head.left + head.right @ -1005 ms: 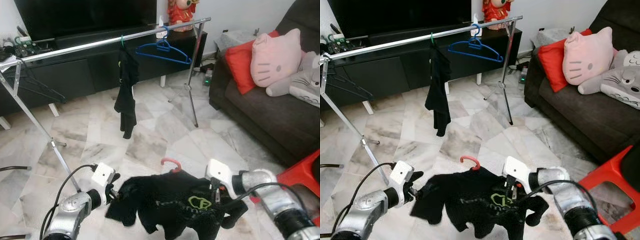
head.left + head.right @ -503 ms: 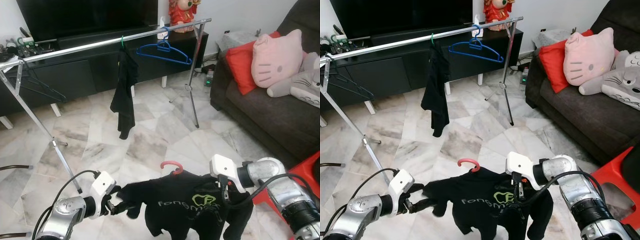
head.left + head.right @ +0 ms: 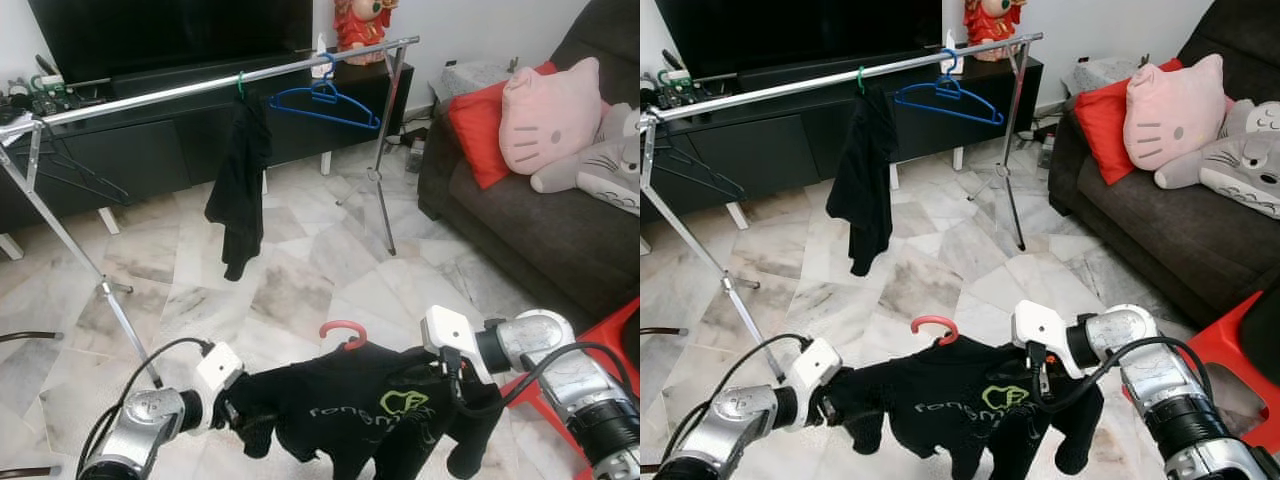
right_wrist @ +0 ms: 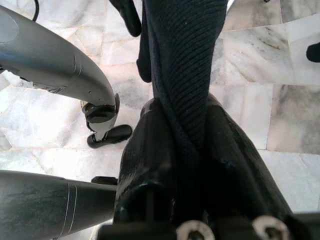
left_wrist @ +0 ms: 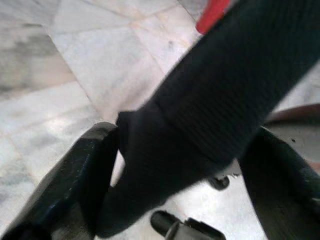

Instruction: Hang hanger

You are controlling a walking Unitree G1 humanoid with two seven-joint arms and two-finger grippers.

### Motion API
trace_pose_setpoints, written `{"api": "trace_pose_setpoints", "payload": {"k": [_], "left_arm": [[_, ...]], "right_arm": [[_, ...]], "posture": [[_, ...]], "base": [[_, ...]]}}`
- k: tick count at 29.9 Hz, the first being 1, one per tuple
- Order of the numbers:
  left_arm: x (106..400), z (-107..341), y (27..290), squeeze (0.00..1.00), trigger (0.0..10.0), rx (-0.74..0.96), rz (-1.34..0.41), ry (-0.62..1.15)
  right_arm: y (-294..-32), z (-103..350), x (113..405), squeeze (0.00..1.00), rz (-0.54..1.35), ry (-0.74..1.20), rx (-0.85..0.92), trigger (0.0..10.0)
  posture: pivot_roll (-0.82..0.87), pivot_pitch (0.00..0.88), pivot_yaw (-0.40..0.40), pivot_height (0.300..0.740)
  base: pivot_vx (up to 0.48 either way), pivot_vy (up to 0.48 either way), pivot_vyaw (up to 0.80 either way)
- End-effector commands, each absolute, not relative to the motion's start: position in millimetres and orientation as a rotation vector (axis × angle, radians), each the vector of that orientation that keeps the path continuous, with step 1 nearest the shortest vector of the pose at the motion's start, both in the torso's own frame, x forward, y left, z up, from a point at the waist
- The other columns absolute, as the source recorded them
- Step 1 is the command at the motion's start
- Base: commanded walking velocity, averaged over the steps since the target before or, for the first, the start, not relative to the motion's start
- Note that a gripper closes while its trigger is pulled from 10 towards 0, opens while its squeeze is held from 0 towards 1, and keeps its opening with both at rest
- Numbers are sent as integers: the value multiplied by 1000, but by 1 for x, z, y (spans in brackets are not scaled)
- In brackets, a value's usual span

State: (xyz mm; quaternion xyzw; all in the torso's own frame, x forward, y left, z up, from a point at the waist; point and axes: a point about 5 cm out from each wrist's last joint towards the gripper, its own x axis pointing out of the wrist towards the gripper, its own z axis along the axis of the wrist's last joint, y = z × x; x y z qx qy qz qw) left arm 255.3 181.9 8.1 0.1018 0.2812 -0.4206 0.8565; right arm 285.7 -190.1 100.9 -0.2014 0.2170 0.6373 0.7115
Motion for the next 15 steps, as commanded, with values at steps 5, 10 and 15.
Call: {"api": "trace_pose_setpoints", "payload": {"k": [5, 10, 15], "left_arm": [[255, 5, 185, 0, 0, 222, -874, 598], [257, 5, 186, 0, 0, 215, -856, 584], [257, 5, 186, 0, 0, 217, -858, 581]], "right_arm": [[-190, 115, 291, 0, 1409, 425, -462, 10000], [-190, 115, 292, 0, 1404, 422, -458, 10000], [-188, 114, 291, 0, 1410, 425, -455, 10000]], "posture": [[-48, 0, -12, 740], [-48, 0, -12, 740], [-45, 0, -15, 740]], "base": [[0, 0, 0], [0, 0, 0], [0, 0, 0]]}}
